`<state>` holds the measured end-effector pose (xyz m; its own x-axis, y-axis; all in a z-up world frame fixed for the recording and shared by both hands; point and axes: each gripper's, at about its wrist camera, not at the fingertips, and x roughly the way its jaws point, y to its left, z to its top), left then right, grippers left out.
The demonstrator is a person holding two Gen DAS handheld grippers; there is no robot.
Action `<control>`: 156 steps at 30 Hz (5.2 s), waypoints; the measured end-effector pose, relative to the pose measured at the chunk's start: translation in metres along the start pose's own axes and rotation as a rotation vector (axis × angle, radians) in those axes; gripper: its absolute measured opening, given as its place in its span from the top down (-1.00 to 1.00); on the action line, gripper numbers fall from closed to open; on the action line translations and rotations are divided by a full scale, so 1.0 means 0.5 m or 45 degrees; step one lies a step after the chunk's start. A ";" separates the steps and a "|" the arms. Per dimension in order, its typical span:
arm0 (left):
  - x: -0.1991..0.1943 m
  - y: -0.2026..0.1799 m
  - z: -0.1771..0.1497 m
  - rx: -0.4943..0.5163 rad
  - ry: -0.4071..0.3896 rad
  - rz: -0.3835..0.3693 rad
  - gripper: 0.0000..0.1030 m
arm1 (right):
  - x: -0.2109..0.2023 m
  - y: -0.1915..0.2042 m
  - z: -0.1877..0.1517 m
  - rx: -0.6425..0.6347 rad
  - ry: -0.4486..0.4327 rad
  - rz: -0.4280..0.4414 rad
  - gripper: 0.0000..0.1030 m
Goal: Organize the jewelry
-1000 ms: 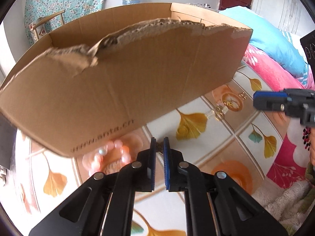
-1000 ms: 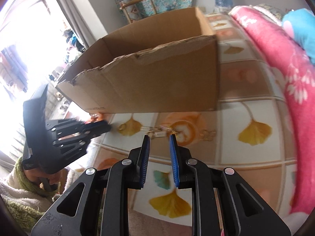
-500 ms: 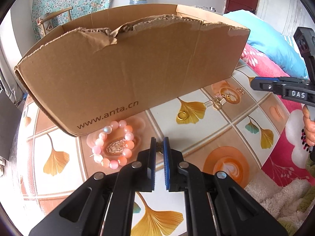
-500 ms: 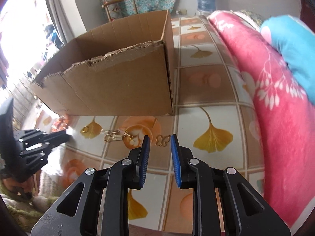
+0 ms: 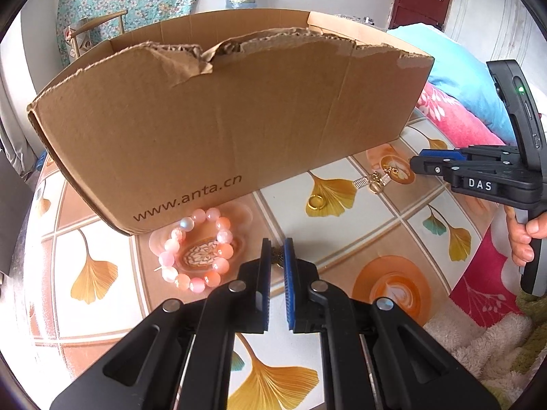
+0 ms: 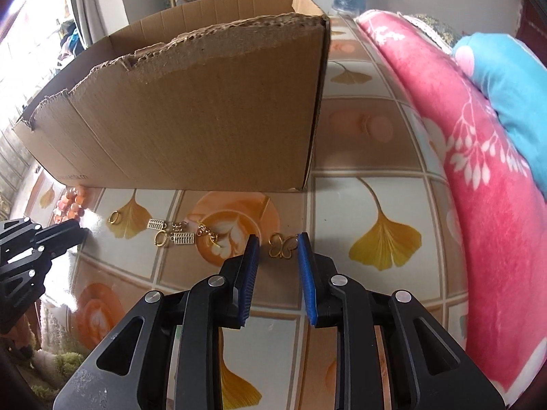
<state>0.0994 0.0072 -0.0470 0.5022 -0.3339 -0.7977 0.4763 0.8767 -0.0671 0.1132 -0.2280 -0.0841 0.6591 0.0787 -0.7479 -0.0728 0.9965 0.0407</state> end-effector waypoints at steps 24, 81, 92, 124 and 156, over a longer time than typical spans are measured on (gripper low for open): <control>-0.004 0.003 -0.002 -0.007 -0.017 -0.014 0.87 | -0.020 -0.005 0.004 -0.034 -0.013 0.039 0.84; 0.018 -0.032 0.023 0.098 0.103 0.061 0.74 | -0.030 -0.036 0.001 0.030 -0.061 0.111 0.84; 0.023 -0.047 0.024 0.123 0.071 0.059 0.88 | -0.048 -0.035 -0.003 0.031 -0.091 0.102 0.84; -0.084 0.074 0.321 0.020 -0.061 -0.202 0.88 | -0.112 0.068 0.313 -0.260 -0.167 0.512 0.84; -0.012 0.107 0.395 -0.103 0.130 -0.242 0.23 | -0.093 0.014 0.381 -0.140 -0.033 0.489 0.54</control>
<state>0.2642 -0.0124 0.0726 0.3315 -0.4627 -0.8222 0.4938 0.8277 -0.2667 0.2245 -0.2196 0.0774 0.5871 0.4471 -0.6748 -0.3963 0.8857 0.2420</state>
